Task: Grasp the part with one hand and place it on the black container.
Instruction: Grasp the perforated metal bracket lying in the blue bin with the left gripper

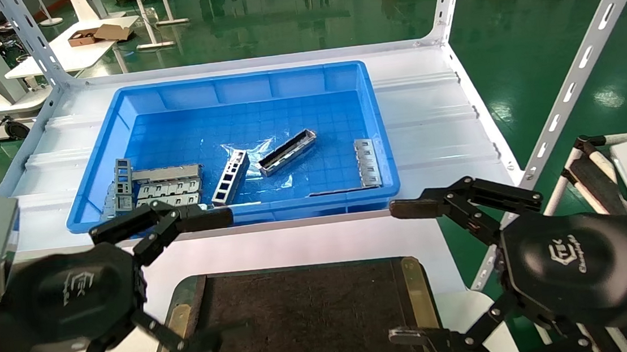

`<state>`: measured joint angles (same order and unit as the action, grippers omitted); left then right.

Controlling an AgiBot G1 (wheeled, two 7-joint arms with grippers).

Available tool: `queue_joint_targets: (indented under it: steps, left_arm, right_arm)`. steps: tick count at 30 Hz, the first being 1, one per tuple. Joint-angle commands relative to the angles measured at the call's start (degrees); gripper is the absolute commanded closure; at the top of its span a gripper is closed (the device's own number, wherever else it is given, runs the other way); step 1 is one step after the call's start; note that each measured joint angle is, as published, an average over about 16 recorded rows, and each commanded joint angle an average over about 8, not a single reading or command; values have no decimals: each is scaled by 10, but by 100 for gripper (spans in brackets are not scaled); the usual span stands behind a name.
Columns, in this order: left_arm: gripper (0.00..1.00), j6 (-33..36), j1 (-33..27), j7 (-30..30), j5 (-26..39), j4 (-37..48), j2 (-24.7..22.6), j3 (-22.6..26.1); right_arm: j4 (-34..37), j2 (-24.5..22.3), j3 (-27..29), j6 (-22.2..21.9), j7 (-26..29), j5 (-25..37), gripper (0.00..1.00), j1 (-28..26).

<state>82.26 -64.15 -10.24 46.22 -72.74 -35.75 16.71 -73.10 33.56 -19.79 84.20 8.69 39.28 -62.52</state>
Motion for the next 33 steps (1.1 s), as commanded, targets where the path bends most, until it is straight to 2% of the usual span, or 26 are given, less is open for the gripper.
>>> queue_joint_targets:
  steps: [1,8,17,33]
  left_arm:
    - [0,-6,-5,1,9,2,1,1]
    - [0,-60,-55,-6,81,20,-49,30]
    - [0,-107,-133,-20,157,91,-114,66]
    - [0,-184,-243,26,269,284,-233,116]
  right_arm:
    - [0,0,0,0,0,0,0,0]
    - [0,0,0,0,0,0,0,0]
    - [0,0,0,0,0,0,0,0]
    - [0,0,0,0,0,0,0,0]
